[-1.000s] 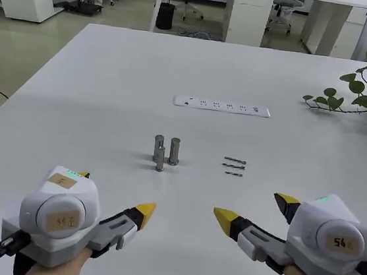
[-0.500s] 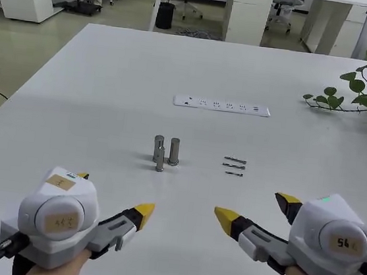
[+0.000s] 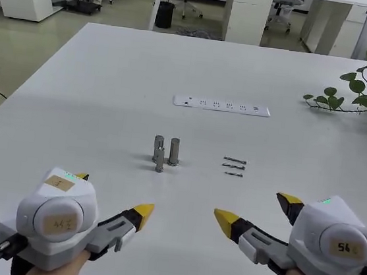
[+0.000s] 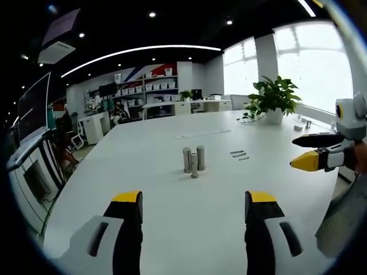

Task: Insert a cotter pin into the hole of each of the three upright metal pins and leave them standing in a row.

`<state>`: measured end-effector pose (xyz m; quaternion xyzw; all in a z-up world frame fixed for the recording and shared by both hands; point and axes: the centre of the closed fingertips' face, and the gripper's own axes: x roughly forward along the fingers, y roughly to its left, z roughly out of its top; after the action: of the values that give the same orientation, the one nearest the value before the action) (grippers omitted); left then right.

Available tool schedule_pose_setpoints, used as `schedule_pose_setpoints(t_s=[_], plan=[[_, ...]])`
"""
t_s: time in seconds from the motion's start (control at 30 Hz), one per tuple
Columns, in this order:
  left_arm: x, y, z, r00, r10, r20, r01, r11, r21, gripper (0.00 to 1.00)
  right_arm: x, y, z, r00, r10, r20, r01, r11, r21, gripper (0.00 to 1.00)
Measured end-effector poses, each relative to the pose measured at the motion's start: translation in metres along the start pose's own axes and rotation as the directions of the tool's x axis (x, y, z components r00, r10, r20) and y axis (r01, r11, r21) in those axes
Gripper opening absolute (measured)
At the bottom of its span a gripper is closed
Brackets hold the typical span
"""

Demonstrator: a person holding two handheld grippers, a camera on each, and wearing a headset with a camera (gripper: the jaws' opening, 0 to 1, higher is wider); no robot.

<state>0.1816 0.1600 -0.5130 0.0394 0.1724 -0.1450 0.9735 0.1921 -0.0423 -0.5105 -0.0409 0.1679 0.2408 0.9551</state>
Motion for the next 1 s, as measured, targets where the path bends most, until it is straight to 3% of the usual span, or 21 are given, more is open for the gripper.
schedule_pose_setpoints(t_s=[0.57,0.7,0.87,1.0], plan=[[0.0,-0.003,0.0,0.9998,-0.019,-0.006,0.019,1.0,-0.005,0.68,0.001,0.0,0.006,0.9999,0.016,0.005,-0.016,1.0,0.005,0.7],[0.005,-0.009,-0.007,0.9974,-0.051,-0.051,0.052,0.999,0.007,0.63,0.002,0.002,0.008,0.9994,0.033,-0.01,-0.033,0.999,0.005,0.69],[0.01,-0.008,0.002,0.9974,-0.063,-0.035,0.063,0.998,0.002,0.6,0.0,0.002,0.014,0.9986,0.052,-0.011,-0.052,0.999,0.011,0.68],[0.021,-0.005,0.011,0.9955,-0.085,-0.04,0.087,0.996,0.038,0.57,0.001,-0.003,0.02,0.9973,0.072,-0.016,-0.072,0.997,-0.01,0.64]])
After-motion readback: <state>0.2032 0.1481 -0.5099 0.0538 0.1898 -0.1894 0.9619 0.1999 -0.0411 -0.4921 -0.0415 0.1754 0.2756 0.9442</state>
